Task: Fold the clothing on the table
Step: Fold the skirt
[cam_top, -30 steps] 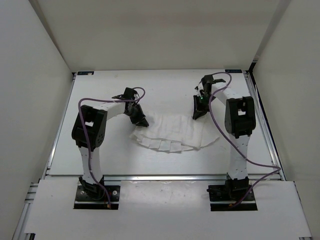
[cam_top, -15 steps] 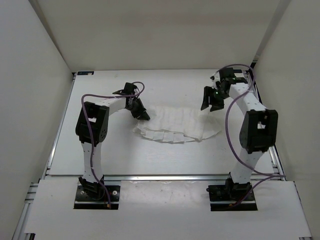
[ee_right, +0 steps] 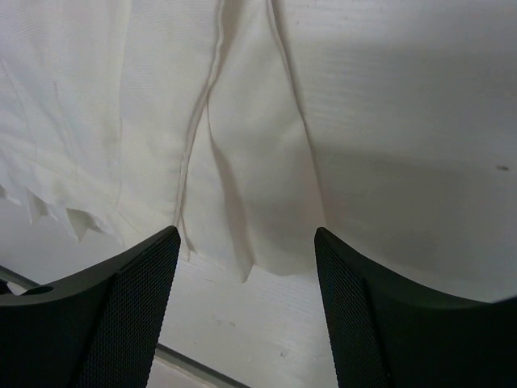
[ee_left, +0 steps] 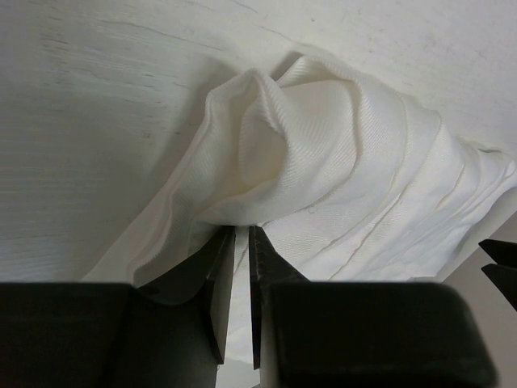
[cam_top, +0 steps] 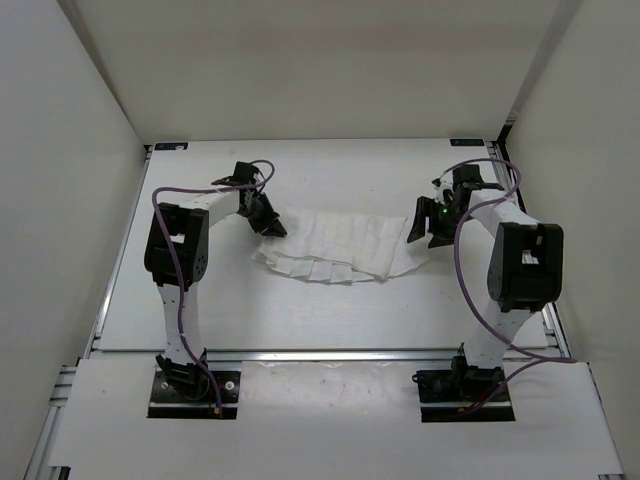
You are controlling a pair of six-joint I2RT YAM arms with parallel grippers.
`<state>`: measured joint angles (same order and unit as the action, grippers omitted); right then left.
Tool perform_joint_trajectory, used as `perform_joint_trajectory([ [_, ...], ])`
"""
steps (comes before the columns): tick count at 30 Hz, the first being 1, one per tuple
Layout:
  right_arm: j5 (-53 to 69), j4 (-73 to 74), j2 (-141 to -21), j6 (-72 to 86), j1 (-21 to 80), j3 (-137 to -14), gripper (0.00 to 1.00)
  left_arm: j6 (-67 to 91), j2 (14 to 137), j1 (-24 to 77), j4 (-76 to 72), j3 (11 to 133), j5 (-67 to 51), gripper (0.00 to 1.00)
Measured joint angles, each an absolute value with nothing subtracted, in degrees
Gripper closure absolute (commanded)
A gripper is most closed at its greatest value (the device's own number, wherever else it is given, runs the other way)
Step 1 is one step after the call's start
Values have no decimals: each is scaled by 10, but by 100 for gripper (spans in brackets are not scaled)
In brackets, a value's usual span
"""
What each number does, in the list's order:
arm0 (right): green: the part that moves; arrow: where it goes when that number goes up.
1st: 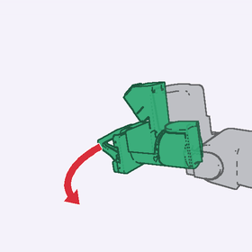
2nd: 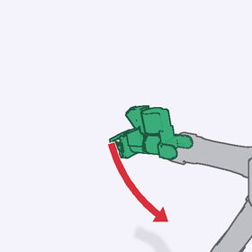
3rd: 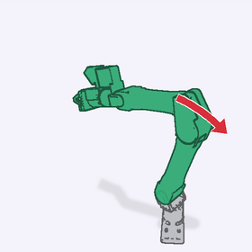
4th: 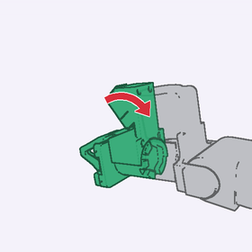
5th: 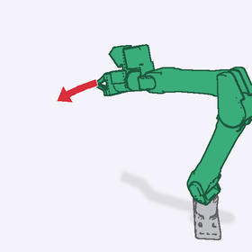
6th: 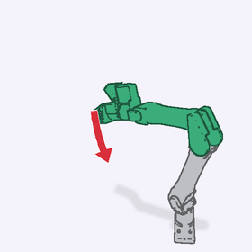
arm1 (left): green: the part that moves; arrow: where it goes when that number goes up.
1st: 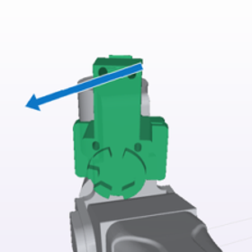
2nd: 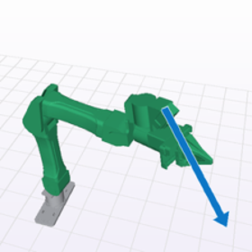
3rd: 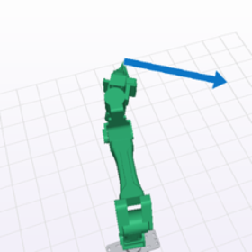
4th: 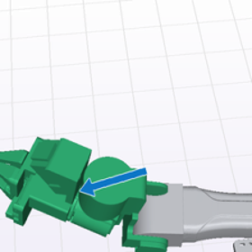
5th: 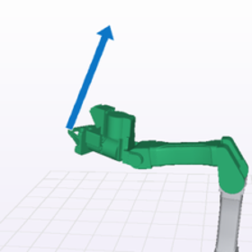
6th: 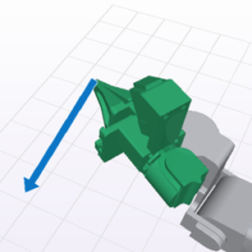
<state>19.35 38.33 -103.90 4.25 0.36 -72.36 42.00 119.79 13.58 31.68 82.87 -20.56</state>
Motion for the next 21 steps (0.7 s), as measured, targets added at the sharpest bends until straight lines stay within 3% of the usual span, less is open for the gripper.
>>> perform_joint_trajectory([
  [18, 254, 295, -1126, 57, 66, -753, 29, 400, 1198, 134, 329, 832, -200, 76],
  [21, 256, 287, -1129, 63, 84, -753, 43, 400, 1196, 134, 328, 828, -200, 76],
])
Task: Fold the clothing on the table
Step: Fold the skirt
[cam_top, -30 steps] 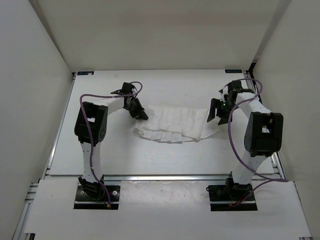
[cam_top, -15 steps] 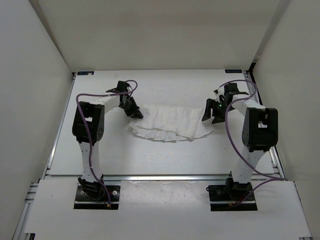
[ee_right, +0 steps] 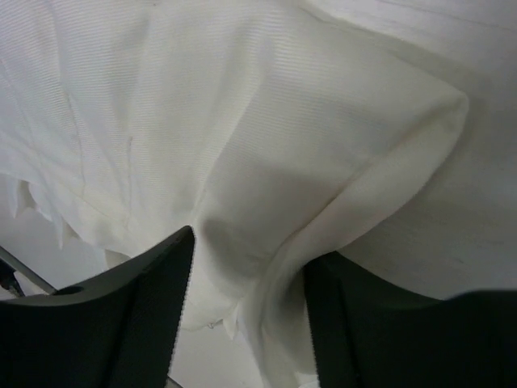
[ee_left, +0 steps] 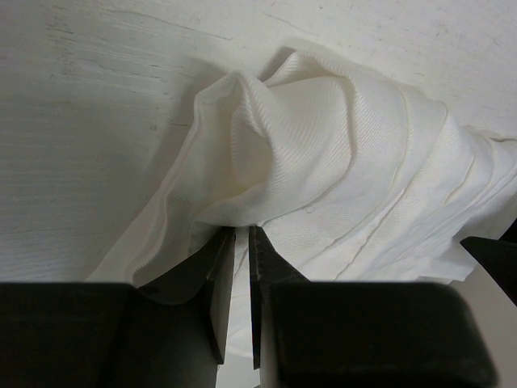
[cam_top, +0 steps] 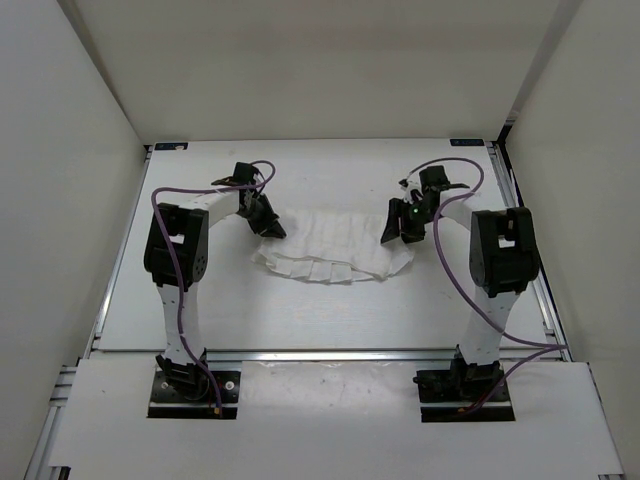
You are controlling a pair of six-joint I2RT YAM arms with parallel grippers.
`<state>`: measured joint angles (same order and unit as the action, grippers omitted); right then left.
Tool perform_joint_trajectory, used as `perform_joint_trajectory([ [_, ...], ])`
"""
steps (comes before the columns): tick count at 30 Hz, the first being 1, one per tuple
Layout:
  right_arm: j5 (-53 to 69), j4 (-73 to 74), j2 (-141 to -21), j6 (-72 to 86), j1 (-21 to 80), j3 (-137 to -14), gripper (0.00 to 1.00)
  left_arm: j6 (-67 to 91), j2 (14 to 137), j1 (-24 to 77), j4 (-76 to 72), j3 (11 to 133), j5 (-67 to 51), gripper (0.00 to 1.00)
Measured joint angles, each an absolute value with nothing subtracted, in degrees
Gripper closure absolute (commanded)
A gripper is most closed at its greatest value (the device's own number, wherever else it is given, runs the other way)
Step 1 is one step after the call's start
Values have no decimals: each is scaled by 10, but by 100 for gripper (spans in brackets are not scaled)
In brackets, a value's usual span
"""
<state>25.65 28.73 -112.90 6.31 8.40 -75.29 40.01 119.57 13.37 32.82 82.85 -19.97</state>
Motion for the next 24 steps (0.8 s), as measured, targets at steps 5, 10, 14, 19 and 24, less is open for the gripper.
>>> perform_joint_trajectory([
  [5, 259, 281, -1139, 82, 99, -746, 99, 400, 1190, 133, 325, 819, -199, 76],
  [10, 263, 263, -1118, 104, 87, -708, 100, 399, 1178, 134, 320, 801, -200, 77],
  [14, 253, 280, -1088, 103, 63, -695, 100, 396, 1156, 152, 315, 769, -199, 78],
  [19, 215, 314, -1050, 88, 23, -694, 100, 395, 1127, 229, 307, 728, -188, 77],
  [24, 168, 359, -1008, 77, -8, -692, 100, 401, 1120, 295, 289, 710, -194, 77],
])
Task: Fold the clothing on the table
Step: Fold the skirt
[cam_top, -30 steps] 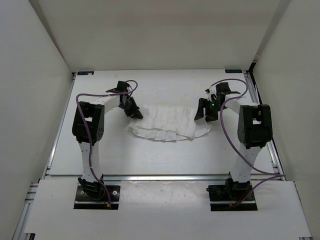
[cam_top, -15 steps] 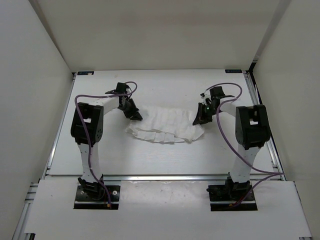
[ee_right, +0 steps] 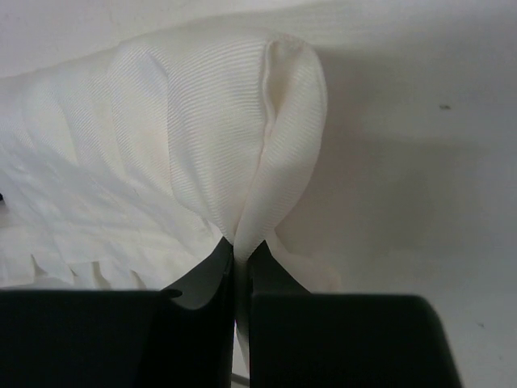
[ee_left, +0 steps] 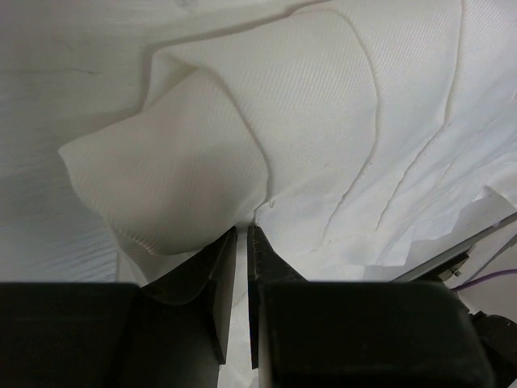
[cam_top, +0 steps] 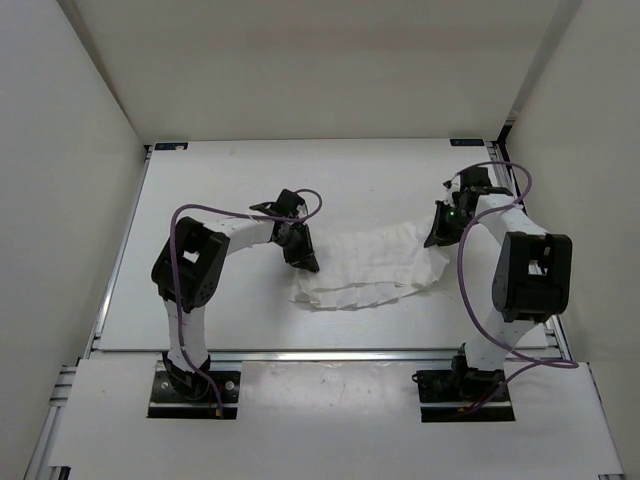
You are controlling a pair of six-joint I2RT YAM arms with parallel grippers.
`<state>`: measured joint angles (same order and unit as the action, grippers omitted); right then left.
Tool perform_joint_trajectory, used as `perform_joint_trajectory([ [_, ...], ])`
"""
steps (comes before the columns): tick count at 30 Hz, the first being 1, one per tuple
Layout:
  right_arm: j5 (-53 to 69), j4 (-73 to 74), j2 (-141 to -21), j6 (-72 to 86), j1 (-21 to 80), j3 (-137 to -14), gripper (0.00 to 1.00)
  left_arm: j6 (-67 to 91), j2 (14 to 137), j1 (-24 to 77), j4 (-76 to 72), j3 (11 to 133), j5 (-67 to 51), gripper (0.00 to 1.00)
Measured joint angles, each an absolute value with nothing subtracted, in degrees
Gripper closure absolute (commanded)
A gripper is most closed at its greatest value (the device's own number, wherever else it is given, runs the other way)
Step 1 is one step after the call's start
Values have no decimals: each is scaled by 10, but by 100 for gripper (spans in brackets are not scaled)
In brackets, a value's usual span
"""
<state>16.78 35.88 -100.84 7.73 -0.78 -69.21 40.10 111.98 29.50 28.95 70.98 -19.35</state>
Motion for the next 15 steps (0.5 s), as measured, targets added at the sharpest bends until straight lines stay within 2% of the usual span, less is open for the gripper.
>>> perform_joint_trajectory([
  [5, 141, 408, -968, 70, 18, -712, 99, 408, 1119, 297, 282, 706, -200, 78],
  [15, 208, 417, -957, 86, 203, -847, 100, 412, 1119, 271, 282, 705, -199, 77],
])
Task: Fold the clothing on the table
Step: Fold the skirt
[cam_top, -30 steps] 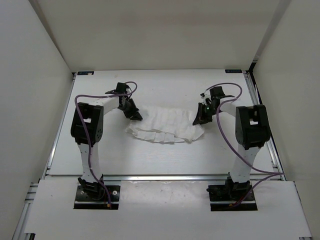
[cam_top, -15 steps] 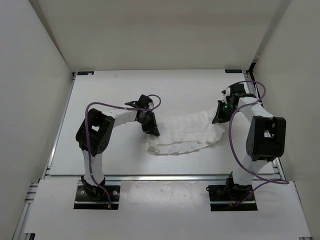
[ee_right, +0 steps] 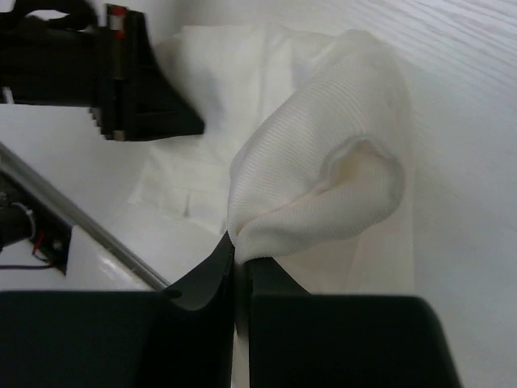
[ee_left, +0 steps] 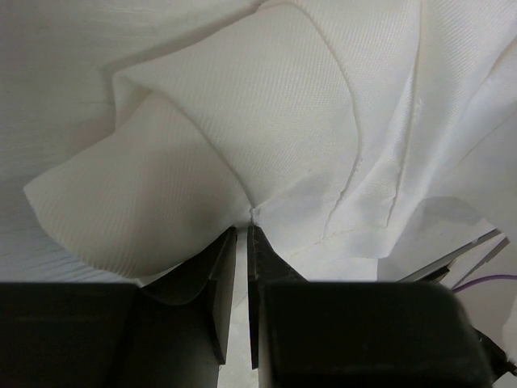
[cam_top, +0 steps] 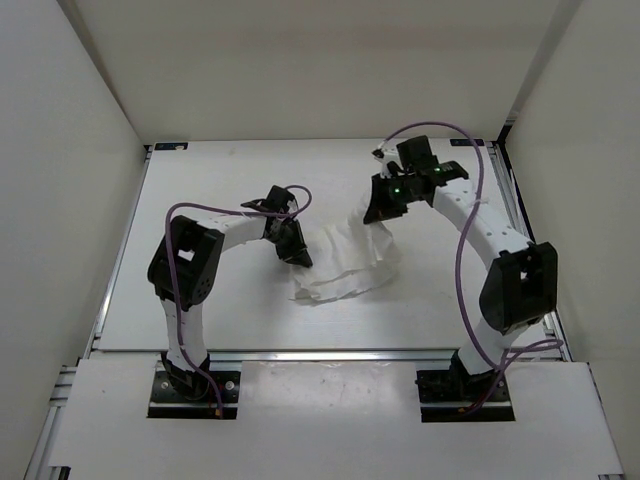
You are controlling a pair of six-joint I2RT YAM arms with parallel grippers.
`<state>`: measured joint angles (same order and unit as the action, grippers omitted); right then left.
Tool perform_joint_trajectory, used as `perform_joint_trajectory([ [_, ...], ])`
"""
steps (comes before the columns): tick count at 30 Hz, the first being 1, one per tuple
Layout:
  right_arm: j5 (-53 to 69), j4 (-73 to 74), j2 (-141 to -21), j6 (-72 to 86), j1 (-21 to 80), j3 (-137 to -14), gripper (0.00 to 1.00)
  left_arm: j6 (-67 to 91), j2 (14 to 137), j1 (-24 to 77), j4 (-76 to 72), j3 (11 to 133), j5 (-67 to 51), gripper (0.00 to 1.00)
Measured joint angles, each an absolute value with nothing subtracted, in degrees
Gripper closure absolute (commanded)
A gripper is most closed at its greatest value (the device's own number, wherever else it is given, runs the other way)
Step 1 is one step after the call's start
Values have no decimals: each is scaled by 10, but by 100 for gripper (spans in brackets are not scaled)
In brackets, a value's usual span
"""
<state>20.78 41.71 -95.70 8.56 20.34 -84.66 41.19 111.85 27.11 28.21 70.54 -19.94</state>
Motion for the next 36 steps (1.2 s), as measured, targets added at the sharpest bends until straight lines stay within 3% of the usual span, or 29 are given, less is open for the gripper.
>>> perform_joint_trajectory([
  [13, 375, 369, -1101, 120, 289, -868, 100, 415, 1117, 243, 282, 705, -196, 78],
  [22, 427, 332, -1163, 145, 310, -949, 100, 427, 1112, 239, 278, 698, -189, 78],
  [27, 454, 310, -1198, 164, 307, -958, 73, 432, 1110, 235, 277, 695, -188, 78],
  [36, 581, 147, -1202, 266, 284, -891, 60, 435, 1108, 218, 278, 693, -187, 78],
])
